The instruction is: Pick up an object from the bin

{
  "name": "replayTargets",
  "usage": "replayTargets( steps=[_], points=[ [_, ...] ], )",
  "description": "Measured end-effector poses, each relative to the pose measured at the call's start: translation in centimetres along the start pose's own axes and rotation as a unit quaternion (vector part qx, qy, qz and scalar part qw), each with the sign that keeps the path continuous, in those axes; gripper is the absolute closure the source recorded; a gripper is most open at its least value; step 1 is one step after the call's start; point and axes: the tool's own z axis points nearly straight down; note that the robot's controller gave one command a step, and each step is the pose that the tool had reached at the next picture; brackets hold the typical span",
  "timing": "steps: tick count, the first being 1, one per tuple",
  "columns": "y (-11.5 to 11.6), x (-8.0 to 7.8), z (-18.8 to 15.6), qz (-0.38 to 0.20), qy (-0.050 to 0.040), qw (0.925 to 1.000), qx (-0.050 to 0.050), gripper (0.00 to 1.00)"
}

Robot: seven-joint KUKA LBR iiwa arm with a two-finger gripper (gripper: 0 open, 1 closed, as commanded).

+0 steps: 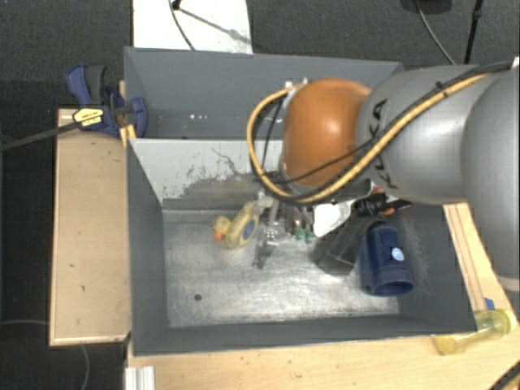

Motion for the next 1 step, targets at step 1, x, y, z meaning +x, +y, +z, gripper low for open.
replayTargets(
  steps=[1],
  points=[
    [0.62,-0.89,2.55,0.046,-0.0112,0.9989,-0.004,0.00]
  ],
)
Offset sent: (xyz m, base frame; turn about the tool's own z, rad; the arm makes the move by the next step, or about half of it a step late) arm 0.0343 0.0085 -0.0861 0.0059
